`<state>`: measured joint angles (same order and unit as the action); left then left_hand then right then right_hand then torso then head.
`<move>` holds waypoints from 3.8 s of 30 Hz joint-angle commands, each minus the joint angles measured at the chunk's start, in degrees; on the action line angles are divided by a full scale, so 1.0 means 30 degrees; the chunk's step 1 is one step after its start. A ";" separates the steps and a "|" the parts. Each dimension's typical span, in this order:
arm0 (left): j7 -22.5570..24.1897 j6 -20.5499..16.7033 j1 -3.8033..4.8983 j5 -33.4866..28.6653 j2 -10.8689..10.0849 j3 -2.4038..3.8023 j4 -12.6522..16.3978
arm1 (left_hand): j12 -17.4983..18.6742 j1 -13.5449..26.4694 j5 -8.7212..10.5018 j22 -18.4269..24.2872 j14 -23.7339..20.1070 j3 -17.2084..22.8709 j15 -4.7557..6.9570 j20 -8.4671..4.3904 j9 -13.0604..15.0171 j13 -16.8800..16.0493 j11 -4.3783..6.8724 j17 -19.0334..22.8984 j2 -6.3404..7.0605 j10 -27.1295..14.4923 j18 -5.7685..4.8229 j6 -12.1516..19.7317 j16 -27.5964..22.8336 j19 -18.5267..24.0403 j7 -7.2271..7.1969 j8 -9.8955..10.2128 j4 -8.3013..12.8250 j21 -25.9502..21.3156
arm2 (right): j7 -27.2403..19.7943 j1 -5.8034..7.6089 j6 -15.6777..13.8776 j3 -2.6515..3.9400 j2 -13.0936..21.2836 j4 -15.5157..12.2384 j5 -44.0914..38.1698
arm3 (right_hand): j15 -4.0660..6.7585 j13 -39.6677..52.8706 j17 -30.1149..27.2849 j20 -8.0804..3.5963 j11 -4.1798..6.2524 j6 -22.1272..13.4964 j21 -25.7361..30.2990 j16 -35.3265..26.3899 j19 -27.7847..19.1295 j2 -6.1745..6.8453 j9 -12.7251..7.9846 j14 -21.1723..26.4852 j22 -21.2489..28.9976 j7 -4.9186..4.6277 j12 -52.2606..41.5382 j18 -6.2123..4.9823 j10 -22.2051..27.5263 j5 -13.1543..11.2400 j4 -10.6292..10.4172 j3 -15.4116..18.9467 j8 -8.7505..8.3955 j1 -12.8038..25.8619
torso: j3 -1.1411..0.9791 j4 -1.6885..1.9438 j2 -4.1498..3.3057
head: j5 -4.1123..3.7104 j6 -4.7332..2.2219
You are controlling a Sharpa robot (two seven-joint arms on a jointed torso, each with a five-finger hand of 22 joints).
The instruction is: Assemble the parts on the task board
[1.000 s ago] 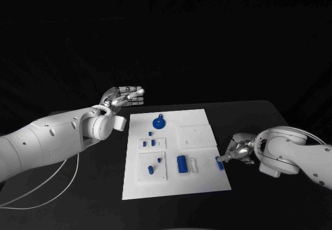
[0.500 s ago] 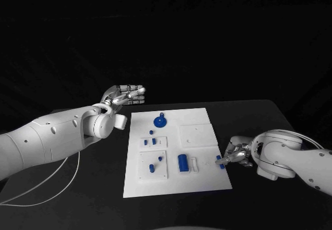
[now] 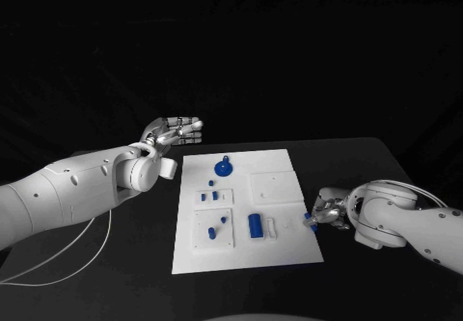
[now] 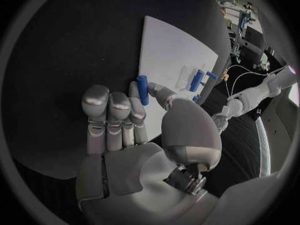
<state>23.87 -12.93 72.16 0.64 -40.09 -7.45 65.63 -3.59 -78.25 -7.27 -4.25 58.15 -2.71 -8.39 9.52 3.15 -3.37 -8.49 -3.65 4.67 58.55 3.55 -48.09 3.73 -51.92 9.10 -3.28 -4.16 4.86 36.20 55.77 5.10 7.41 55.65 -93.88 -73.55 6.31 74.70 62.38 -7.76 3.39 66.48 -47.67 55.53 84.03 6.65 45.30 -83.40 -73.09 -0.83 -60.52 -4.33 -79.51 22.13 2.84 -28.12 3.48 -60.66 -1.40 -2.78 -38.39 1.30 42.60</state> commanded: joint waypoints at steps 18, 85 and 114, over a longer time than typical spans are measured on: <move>-0.0043 0.0254 0.0001 0.0082 0.0014 -0.0005 -0.0011 | 0.0080 0.0055 0.0071 0.0008 -0.0023 0.0031 -0.0097 -0.0075 -0.0013 0.0015 -0.0115 0.0027 0.0018 -0.0027 0.0070 0.0493 -0.0101 -0.0139 0.0177 0.0039 -0.0219 -0.0002 | -0.0191 -0.0067 -0.1835 0.0422 0.0553 -0.0252 0.1277 | -0.0031 -0.0163 -0.0171 0.0103 0.0033 0.0157 0.0124 -0.0101 0.1037 -0.0709 0.1263 -0.0043 -0.0125 -0.0176 0.0110 0.0071 -0.0098 0.0408 0.3190 -0.3179 0.0089 0.0844 | 0.0002 -0.0018 0.0014 | 0.0065 0.0008; -0.0174 0.0301 -0.0019 0.0086 0.0167 -0.0017 -0.0072 | 0.0079 0.0055 0.0077 0.0011 -0.0042 0.0051 -0.0130 -0.0134 0.0008 0.0015 -0.0131 0.0027 -0.0050 -0.0066 -0.0018 0.0137 -0.0102 -0.0155 0.0118 0.0005 -0.0206 -0.0018 | 0.0078 -0.0230 -0.2201 -0.0338 -0.2317 -0.0852 0.3242 | 0.0089 -0.0243 -0.0322 -0.0025 0.0208 0.0662 0.0390 -0.0316 0.1037 -0.1319 -0.0727 -0.0056 0.0092 0.0335 0.0153 0.0154 -0.0076 -0.6383 0.2362 -0.0702 0.0072 -0.0316 | 0.0002 -0.0007 -0.0001 | 0.0307 0.0376; -0.0207 0.0240 -0.0017 0.0101 0.0155 -0.0019 -0.0030 | 0.0081 -0.0004 0.0092 0.0014 -0.0052 0.0084 -0.0174 -0.0147 0.0002 0.0016 -0.0153 0.0028 0.0003 -0.0094 -0.0037 0.0205 -0.0103 -0.0154 0.0152 0.0017 -0.0227 -0.0025 | -0.0066 -0.0273 -0.2668 -0.0395 -0.2406 -0.0774 0.3414 | 0.0148 -0.0173 -0.0195 -0.0110 0.0230 0.1370 0.0354 -0.0350 0.1046 0.0429 -0.1272 -0.0071 0.0163 0.0385 0.0138 0.0172 -0.0120 -0.6435 -0.1188 0.1868 0.0092 -0.0575 | 0.0004 0.0006 0.0003 | 0.0310 0.0359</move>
<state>22.93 -12.73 72.08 0.71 -39.66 -7.54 65.40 -3.59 -78.25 -7.27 -4.24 57.93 -2.38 -8.60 9.32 3.15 -3.37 -8.80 -3.65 4.67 58.24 3.54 -47.28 3.73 -52.13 9.30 -3.28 -4.77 4.86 36.42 55.01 -2.40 6.24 48.45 -96.06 -63.44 6.33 74.14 61.73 -7.76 4.34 70.44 -46.58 54.66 84.03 7.51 41.47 -83.64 -72.64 0.63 -60.08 -3.92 -80.06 3.11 -0.52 -22.51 3.49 -62.34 -1.40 -2.82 -38.37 2.18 43.73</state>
